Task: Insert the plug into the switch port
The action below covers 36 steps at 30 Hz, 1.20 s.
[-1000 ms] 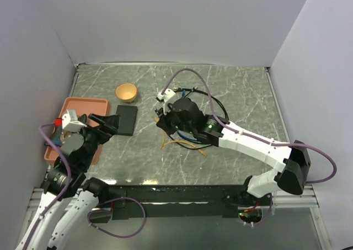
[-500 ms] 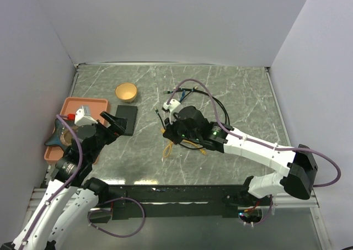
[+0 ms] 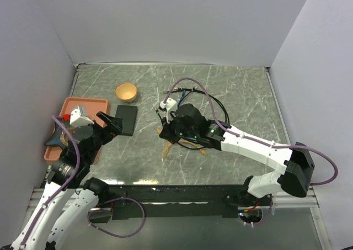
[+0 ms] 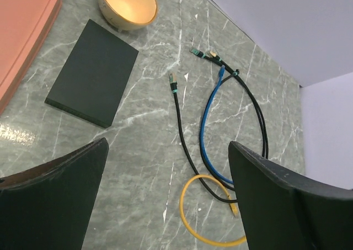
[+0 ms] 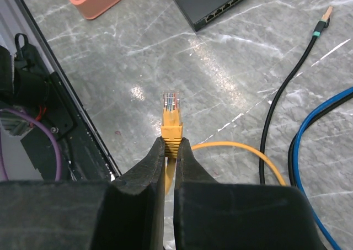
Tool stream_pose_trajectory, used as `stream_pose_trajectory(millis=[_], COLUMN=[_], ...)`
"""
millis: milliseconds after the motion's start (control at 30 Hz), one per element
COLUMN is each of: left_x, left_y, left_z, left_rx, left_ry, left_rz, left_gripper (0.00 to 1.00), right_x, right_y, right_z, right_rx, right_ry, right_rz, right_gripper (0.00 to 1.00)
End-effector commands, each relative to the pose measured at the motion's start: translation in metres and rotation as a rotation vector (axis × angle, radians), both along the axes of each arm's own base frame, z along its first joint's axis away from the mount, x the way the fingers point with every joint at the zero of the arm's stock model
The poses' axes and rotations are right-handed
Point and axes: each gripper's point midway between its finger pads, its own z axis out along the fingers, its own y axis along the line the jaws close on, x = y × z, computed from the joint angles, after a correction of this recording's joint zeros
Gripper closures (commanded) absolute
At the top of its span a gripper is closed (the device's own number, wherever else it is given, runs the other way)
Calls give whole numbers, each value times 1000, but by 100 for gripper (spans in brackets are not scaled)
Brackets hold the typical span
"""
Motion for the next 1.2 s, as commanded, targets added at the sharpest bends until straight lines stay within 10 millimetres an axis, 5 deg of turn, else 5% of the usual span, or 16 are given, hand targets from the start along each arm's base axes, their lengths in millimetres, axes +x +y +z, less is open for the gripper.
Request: stream_pose_trajectory(millis=[0, 367, 833, 1167], left_x=[7, 7, 21, 55], left_y=[-6, -3, -12, -23], left_z=[22, 37, 19, -28], left_rx=[14, 23, 59, 170], left_ry=[-43, -72, -40, 121], left_rz=[-31, -25, -50, -66], left_gripper=[4, 4, 4, 4], right_x=[-1, 2, 9, 38], right_y=[0, -10, -8, 6], right_z=[36, 52, 38, -21], right_rx=[99, 106, 96, -75], right_ry=[-48, -102, -104, 39], right_rz=[-1, 1, -21, 38], right_gripper=[100, 100, 100, 100])
